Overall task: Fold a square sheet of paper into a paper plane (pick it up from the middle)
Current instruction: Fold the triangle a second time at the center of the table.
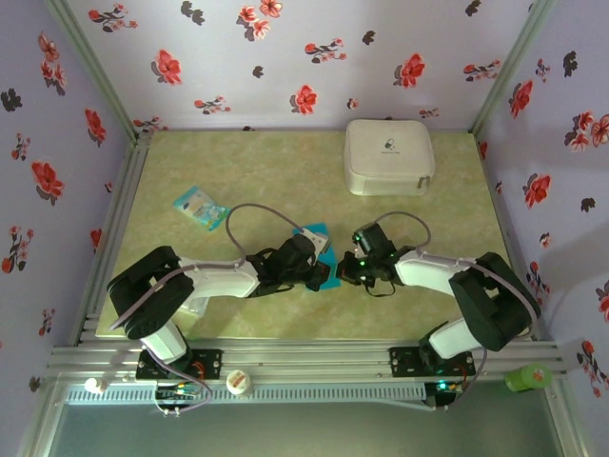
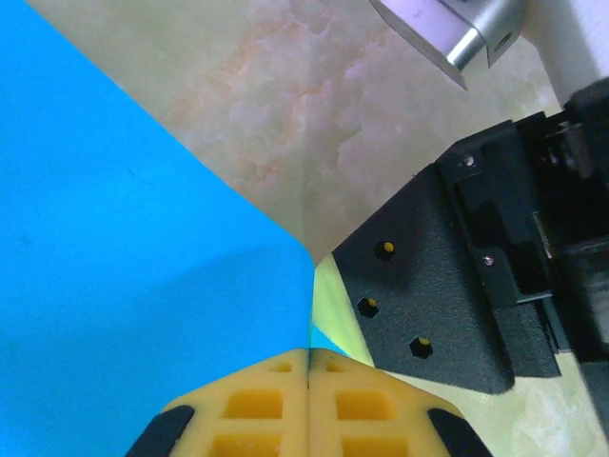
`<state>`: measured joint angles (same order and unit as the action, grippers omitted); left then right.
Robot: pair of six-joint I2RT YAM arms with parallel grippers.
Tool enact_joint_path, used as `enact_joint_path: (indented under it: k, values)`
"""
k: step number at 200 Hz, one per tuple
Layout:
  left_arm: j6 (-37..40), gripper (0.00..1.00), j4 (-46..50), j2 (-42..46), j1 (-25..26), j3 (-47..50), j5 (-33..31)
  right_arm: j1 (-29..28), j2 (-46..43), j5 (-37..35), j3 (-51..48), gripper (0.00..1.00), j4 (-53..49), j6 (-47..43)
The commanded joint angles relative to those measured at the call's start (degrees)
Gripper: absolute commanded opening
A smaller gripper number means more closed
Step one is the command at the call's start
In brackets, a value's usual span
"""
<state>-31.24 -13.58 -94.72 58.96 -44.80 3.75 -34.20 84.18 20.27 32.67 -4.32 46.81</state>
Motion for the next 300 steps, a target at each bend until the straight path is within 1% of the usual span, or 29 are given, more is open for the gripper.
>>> enact_joint_path:
  k: [1,83,137,203,246,276,300]
  values:
    - [-1.1,0.00,-2.3,-1.0,-1.0,1.4,0.8,-0.3,1.2,-5.7,1.3,0.00,-8.8,-5.0]
    - [-2.1,0.00,-3.6,-2.2,-2.8,2.7,1.9,-0.6,2.9,-7.5,2.5,0.00,-11.1,-6.3]
    - [-1.6,0.00,-4.6,-2.5,-5.0,3.7,1.9,-0.9,3.4,-7.4,3.0,0.00,-11.2,-6.5]
    - [-2.3,0.00,-6.6,-4.1,-5.0,4.8,2.5,-1.4,0.2,-1.1,4.9,0.00,-6.1,-4.9]
    - [-2.3,0.00,-7.2,-4.1,-5.0,4.9,2.8,-1.7,3.3,3.3,4.6,0.00,-0.3,-2.4]
    - [-2.3,0.00,-7.2,-3.8,-5.0,4.9,2.9,-2.0,5.6,1.2,5.8,0.00,-1.8,-3.1]
    - [-2.0,0.00,-7.2,-3.1,-5.0,5.0,2.7,-2.1,7.6,-2.1,6.5,0.00,-6.5,-4.3]
